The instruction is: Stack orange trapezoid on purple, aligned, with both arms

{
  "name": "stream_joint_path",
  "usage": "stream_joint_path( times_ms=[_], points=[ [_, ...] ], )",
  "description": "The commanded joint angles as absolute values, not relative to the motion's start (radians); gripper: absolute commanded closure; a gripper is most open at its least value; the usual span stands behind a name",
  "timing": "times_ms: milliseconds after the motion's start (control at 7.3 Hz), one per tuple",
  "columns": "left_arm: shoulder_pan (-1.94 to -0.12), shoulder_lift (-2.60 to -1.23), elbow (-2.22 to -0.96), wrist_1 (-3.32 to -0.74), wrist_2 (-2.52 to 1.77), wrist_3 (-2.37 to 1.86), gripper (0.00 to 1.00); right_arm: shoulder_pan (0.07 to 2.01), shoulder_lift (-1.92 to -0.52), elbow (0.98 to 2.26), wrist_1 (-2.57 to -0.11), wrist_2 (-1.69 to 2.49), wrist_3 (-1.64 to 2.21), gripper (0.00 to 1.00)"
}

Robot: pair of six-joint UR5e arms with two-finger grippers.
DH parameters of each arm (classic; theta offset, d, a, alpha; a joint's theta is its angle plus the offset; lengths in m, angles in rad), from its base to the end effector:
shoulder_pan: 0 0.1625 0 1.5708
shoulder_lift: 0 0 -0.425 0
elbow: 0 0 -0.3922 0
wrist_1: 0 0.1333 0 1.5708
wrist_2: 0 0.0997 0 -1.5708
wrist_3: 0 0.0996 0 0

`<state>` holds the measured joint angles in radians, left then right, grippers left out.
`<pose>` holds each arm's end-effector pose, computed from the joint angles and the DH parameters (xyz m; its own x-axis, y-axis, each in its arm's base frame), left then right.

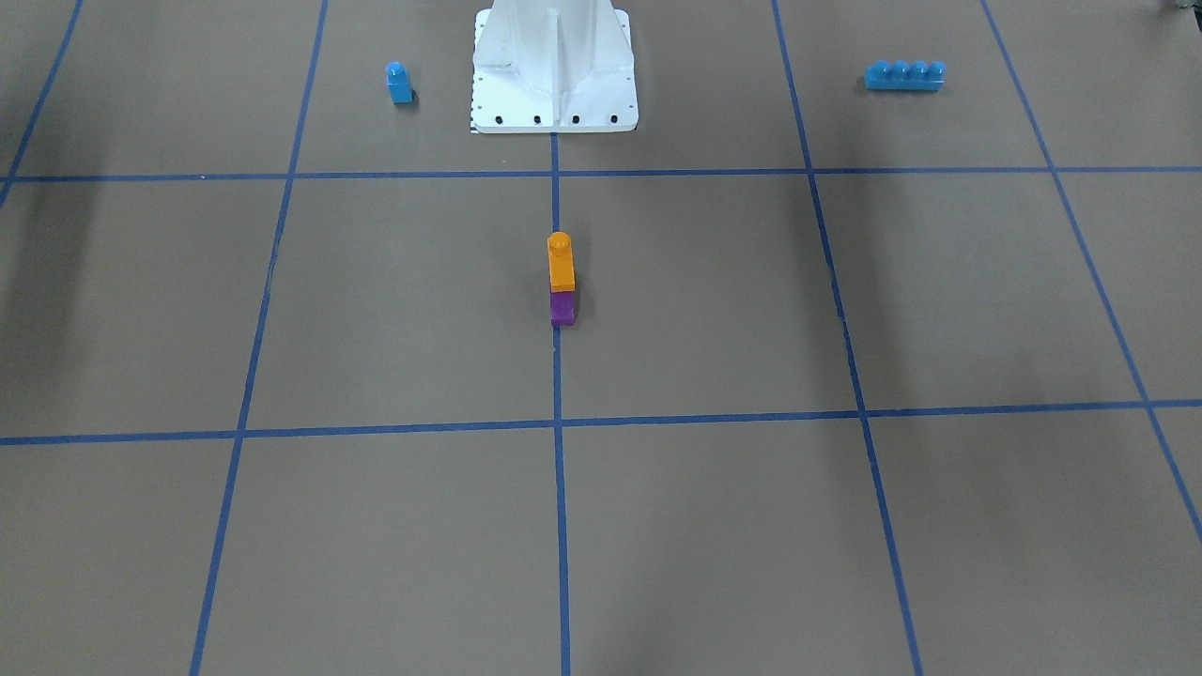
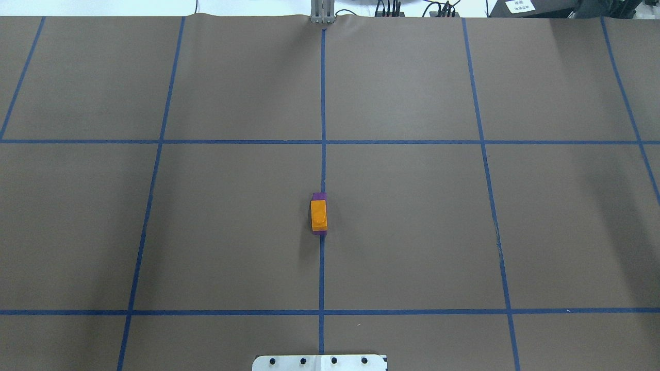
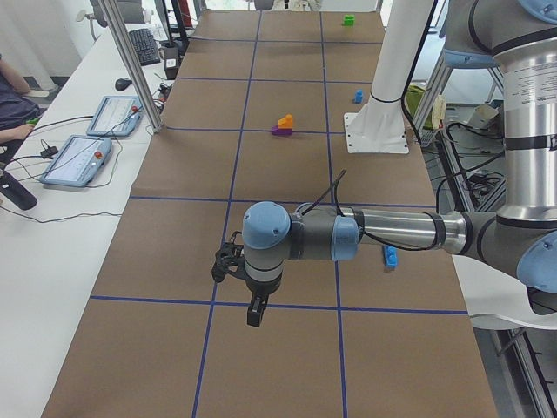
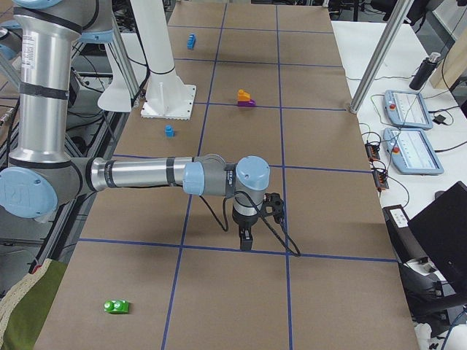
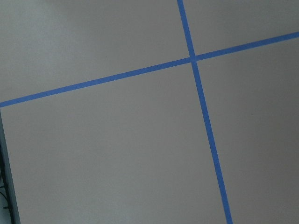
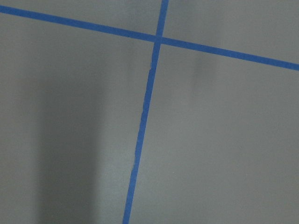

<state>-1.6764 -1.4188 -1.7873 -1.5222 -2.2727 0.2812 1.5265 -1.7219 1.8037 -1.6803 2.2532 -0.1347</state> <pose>-0.1137 -0.4183 0.6318 0.7598 0.2084 -0.6158 -0.1098 0.9748 0.1944 0.0516 -0.4271 0.6306 0.7631 -0.1509 0.6284 0.1481 0.9873 0.0572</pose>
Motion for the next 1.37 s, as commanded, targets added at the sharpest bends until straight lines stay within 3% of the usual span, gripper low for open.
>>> stream_joint_path(
  times_ms=[0,1234],
  points=[
    [-1.677,-1.417,-1.790,-1.525,-2.273,0.282,0.00,1.531,-1.733,1.815,-1.680,2.261,-0.130,0.00],
    [-1.677,-1.413,-1.795,-1.525,-2.272,0.282,0.00,1.531,-1.735,1.810,-1.680,2.278,-0.129,0.00]
  ],
)
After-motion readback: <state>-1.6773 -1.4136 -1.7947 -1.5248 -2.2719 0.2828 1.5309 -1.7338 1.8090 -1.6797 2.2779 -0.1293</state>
